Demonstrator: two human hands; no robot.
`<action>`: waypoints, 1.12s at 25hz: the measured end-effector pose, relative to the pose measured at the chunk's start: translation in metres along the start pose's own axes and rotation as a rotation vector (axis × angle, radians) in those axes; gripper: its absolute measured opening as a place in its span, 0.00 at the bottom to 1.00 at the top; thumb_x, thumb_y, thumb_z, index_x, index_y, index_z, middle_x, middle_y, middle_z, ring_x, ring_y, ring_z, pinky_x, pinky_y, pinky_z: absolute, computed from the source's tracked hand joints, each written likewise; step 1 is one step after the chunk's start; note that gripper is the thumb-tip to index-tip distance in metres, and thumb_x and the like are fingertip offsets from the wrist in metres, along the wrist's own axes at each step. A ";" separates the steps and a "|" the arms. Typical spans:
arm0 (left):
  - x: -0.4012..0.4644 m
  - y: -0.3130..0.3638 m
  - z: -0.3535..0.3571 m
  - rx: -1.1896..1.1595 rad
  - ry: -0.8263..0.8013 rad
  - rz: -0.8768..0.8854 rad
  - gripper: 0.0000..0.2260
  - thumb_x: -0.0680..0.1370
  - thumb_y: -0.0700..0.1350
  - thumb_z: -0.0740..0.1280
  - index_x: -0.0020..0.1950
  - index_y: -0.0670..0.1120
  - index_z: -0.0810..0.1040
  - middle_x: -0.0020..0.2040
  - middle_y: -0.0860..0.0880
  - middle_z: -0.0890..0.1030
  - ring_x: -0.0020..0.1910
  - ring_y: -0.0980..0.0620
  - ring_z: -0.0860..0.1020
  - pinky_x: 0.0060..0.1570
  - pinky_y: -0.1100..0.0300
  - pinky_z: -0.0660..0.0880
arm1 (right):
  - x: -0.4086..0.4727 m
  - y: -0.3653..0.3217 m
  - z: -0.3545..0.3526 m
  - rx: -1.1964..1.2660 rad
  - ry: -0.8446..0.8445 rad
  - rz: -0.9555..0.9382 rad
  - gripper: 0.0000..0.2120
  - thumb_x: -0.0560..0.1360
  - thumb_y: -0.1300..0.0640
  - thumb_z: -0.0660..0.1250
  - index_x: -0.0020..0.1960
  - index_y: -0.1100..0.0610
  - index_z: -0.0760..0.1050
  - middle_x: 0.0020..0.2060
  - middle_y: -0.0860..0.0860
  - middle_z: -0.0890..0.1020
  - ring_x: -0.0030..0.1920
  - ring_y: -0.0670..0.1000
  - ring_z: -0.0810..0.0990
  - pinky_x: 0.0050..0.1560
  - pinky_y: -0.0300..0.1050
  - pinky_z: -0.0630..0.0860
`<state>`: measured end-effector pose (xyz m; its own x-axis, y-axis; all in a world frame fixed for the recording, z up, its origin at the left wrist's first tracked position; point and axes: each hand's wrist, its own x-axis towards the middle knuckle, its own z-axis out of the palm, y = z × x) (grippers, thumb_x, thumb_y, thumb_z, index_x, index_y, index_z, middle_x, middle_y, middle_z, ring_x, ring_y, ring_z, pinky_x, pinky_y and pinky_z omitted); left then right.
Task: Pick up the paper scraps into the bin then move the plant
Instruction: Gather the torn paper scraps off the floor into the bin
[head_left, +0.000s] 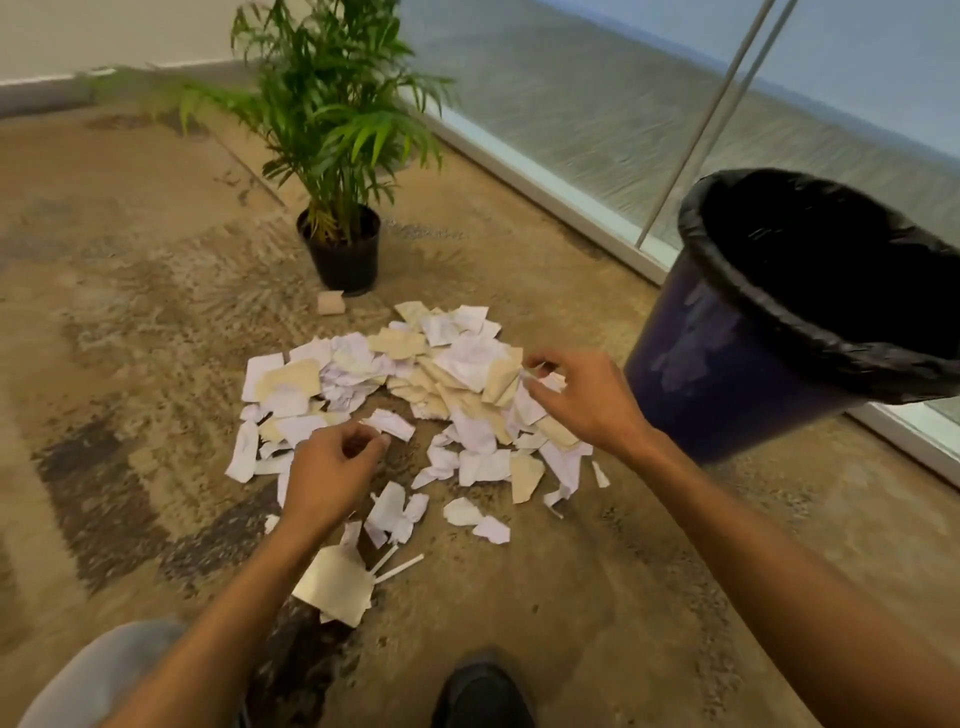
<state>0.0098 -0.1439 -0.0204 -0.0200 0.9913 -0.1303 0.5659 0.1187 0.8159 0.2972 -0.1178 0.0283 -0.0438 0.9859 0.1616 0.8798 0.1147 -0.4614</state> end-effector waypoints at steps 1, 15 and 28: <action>0.003 -0.013 -0.001 0.086 -0.016 -0.010 0.04 0.76 0.49 0.69 0.43 0.52 0.82 0.40 0.54 0.83 0.36 0.58 0.79 0.33 0.62 0.72 | -0.001 0.004 0.017 -0.025 -0.074 0.004 0.13 0.75 0.49 0.68 0.59 0.48 0.79 0.51 0.45 0.84 0.50 0.44 0.80 0.51 0.44 0.77; 0.092 -0.046 -0.003 0.471 0.336 0.216 0.21 0.75 0.50 0.67 0.65 0.42 0.74 0.65 0.41 0.73 0.65 0.40 0.68 0.57 0.44 0.68 | 0.069 -0.005 0.095 -0.199 -0.071 -0.089 0.25 0.74 0.38 0.67 0.63 0.54 0.78 0.60 0.51 0.81 0.57 0.53 0.80 0.51 0.49 0.75; 0.105 -0.051 0.005 0.689 0.204 0.198 0.12 0.78 0.49 0.64 0.57 0.46 0.82 0.55 0.46 0.80 0.55 0.44 0.76 0.57 0.48 0.65 | 0.073 -0.021 0.113 -0.499 -0.098 -0.157 0.15 0.77 0.48 0.60 0.44 0.56 0.81 0.35 0.52 0.84 0.35 0.55 0.80 0.34 0.43 0.69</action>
<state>-0.0169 -0.0464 -0.0787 0.0212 0.9893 0.1441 0.9620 -0.0594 0.2666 0.2216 -0.0346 -0.0491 -0.2158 0.9711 0.1022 0.9763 0.2130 0.0372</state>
